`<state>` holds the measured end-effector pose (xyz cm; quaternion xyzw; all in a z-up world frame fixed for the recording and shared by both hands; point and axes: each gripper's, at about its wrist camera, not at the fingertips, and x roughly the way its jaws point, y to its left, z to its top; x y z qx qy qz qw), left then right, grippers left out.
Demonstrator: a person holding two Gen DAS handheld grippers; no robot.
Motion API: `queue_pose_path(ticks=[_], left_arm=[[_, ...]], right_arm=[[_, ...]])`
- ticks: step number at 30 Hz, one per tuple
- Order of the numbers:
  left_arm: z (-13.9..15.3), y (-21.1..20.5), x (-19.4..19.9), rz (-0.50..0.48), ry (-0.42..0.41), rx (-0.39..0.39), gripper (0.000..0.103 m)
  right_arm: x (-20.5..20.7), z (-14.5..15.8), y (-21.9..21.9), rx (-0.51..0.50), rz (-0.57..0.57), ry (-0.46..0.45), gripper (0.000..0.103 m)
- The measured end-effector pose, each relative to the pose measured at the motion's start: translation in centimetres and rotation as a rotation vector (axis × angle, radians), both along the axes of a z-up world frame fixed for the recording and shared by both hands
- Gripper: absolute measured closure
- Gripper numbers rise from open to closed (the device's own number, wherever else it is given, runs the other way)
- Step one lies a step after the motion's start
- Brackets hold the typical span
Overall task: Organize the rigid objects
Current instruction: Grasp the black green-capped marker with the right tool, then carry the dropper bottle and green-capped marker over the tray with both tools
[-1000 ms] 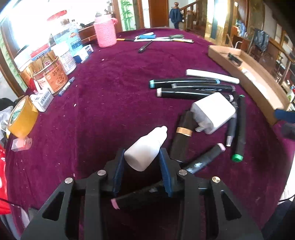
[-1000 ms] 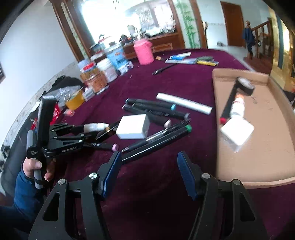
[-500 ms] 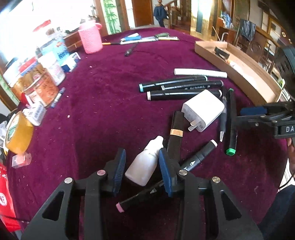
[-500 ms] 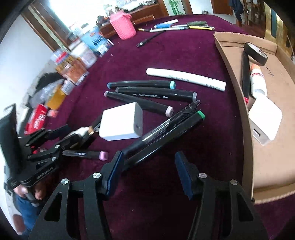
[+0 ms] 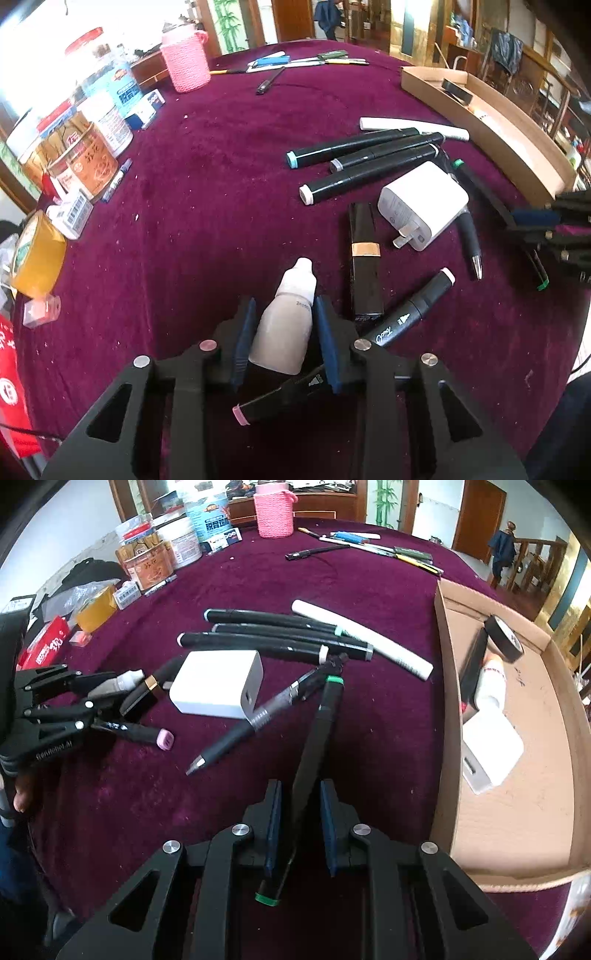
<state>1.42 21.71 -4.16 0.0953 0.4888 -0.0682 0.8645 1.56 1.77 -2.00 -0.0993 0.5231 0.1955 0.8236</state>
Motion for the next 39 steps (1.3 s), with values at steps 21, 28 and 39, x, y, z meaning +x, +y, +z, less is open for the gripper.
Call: queue_pose_path(ticks=[21,28,39], left_arm=[[-0.2,0.1,-0.3,0.03,-0.044,-0.004,0.07],[-0.4,1.2,0.0,0.11,-0.053,0.016,0.034],[0.2,-0.9,-2.0,0.087,-0.063,0.066,0.079]], right_arm=[[-1.1,-0.5,-0.1,0.083,-0.027,-0.051,0.079],[-0.3,-0.3,-1.6,0.118,-0.073,-0.025,0.088],[-1.1,0.5,-3.1,0.198,-0.102,-0.045,0.09]])
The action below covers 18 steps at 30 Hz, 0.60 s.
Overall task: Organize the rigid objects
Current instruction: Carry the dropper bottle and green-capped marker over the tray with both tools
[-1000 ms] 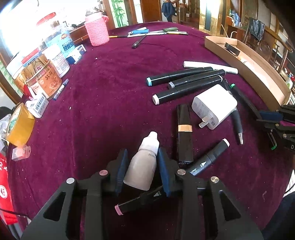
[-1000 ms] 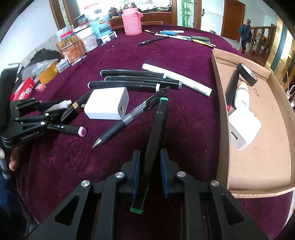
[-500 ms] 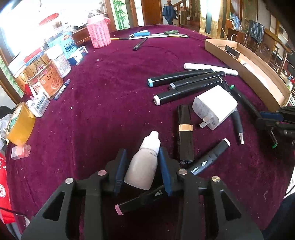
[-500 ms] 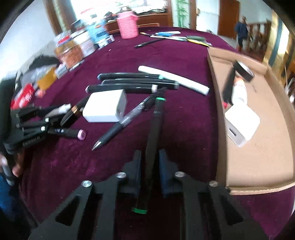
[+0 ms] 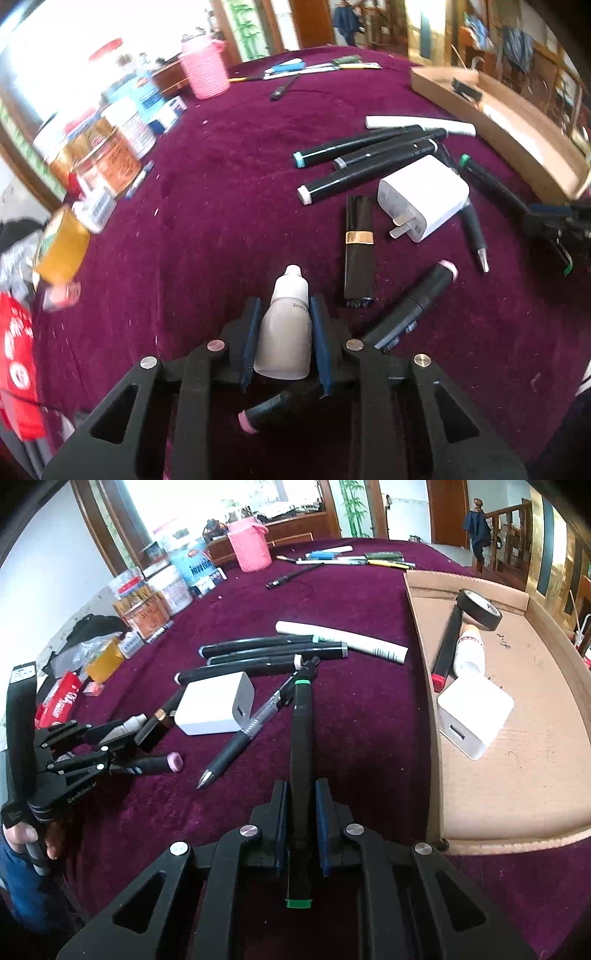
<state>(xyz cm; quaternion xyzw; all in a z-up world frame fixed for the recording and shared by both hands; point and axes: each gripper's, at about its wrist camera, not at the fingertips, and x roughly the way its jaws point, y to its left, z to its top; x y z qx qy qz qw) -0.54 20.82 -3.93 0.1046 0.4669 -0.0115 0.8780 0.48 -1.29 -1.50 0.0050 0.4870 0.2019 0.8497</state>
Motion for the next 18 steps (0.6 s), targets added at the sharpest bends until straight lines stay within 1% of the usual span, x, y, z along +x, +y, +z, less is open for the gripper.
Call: queue_pose_path(ticks=[2,4,7,8,12,15,18], left_arm=[[0.7,0.8,-0.5,0.037,-0.032,-0.036,0.079],[1.8,1.6,-1.1,0.066,-0.07,-0.101,0.079],[3.3,1.5,-1.6,0.077,-0.119,-0.164,0.079],[3.8,1.2,-1.8,0.074,-0.135,-0.177,0.079],[4.6,-1.1,-1.8,0.03,-0.156,-0.203,0.079],[4.9,-3.0,-1.7,-0.001,-0.157,-0.226,0.079],[5.1,-5.1,-1.4,-0.032,-0.15,-0.266,0.079]], right_arm=[[-0.2,0.3,-0.2,0.028,0.006,-0.013,0.09],[-0.3,0.5,-0.3,0.043,0.009,-0.016,0.09],[-0.4,0.6,-0.4,0.066,0.01,-0.02,0.09],[-0.5,0.6,-0.4,0.071,0.013,-0.021,0.09],[-0.6,0.9,-0.6,0.095,0.014,-0.028,0.09],[-0.8,1.3,-1.4,0.116,0.003,-0.039,0.09],[-0.8,2.0,-2.4,0.136,-0.016,-0.059,0.09]])
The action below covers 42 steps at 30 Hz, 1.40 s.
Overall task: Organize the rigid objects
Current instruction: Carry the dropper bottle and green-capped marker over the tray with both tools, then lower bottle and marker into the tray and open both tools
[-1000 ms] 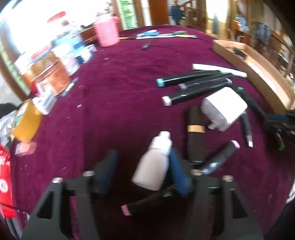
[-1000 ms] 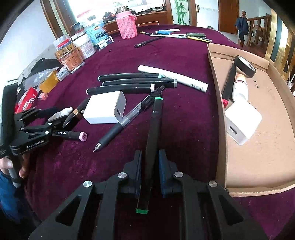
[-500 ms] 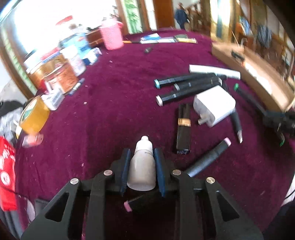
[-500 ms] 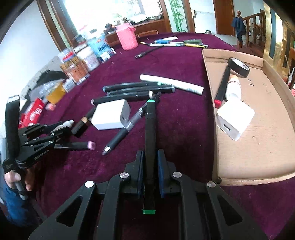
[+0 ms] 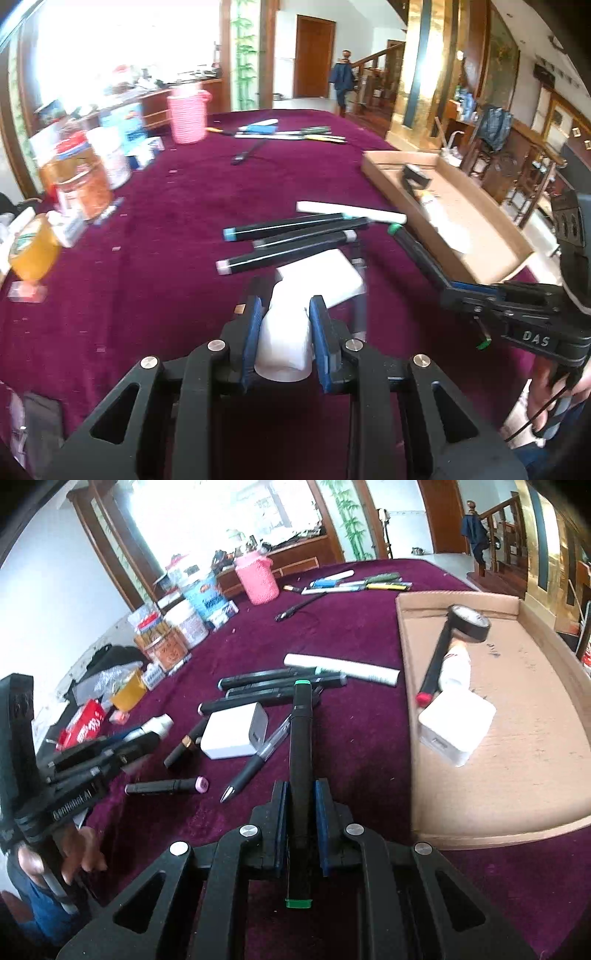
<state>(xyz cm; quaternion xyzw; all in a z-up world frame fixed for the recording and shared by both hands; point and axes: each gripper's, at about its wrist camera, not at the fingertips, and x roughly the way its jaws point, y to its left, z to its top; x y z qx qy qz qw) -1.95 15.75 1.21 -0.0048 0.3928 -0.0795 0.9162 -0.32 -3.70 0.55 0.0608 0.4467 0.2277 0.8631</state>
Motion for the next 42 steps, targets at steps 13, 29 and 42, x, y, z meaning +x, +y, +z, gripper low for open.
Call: queue_pose_path(ticks=[13,29,42], left_arm=[[2.3,-11.0,2.3,-0.169,0.001,-0.019,0.079],[2.0,-21.9,8.1,-0.273,0.079,-0.047,0.079],[-0.9,-26.6,15.1,-0.189,0.204,-0.061,0.079]], right_arm=[[1.1,2.1,-8.1,0.114,-0.176,-0.062,0.09],[4.6,2.5,-16.1,0.153,-0.298,-0.022,0.09],[13.8,3.0,-17.8,0.001,-0.264,0.095,0.09]])
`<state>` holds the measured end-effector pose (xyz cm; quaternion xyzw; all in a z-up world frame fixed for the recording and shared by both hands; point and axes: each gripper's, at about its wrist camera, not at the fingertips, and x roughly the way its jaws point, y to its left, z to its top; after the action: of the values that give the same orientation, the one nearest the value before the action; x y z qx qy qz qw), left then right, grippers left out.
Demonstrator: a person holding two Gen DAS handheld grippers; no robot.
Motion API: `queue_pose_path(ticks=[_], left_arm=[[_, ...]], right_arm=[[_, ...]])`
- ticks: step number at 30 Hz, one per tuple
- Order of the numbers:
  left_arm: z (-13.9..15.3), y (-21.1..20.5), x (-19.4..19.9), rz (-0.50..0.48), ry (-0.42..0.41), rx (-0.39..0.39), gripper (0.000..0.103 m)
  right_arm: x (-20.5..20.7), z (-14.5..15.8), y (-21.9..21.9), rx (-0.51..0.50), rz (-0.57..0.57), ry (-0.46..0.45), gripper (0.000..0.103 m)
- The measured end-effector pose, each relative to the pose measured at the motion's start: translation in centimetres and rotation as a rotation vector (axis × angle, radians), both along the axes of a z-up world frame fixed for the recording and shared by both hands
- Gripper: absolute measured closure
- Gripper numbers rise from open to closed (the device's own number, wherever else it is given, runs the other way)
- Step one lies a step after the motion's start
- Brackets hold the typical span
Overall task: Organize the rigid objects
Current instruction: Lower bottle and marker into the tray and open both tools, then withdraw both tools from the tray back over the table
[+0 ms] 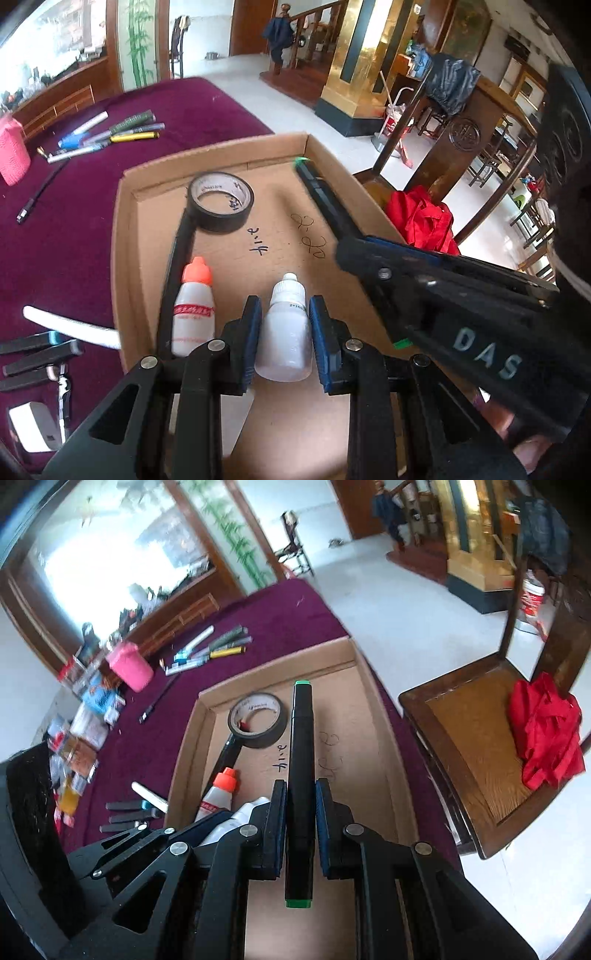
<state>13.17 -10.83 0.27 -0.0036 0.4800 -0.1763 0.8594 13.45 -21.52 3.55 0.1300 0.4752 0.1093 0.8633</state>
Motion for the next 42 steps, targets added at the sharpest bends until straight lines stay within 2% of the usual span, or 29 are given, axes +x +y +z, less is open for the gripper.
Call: queue_pose_path(ticks=[5,13,25,30,36,39,40,42], left_arm=[[-1.4,-0.4,0.6,0.01,0.034,0.014,0.079],[-2.0,-0.7,0.9,0.006,0.075,0.029,0.079],[-2.0,-0.1,0.6,0.014,0.089,-0.012,0.079],[-2.0,0.5,0.6,0.017,0.111,-0.057,0.079],[-1.4,1.5,-0.4,0.028,0.117,-0.098,0.079],[-0.5,2.3,-1.6,0.021,0.09,-0.11,0.079],[0.1,2.8,-2.4,0.02,0.067,-0.11,0.079],[1.1,4.0,-3.7,0.021,0.026,-0.109,0.079]], right_arm=[[2.0,-1.2,0.0,-0.008,-0.007,0.052,0.09],[3.1,-2.3,-0.2,-0.006,0.0,0.107,0.09],[3.5,-3.2,0.1,-0.01,0.006,0.133,0.089],[3.0,-3.0,0.0,0.018,0.009,0.142,0.081],[1.0,-1.6,0.1,0.016,-0.009,0.094,0.077],[-1.3,-0.1,0.2,0.047,-0.017,0.025,0.075],[-2.3,0.5,0.4,0.056,-0.021,-0.006,0.073],[-4.6,1.5,1.0,0.085,-0.022,-0.064,0.06]])
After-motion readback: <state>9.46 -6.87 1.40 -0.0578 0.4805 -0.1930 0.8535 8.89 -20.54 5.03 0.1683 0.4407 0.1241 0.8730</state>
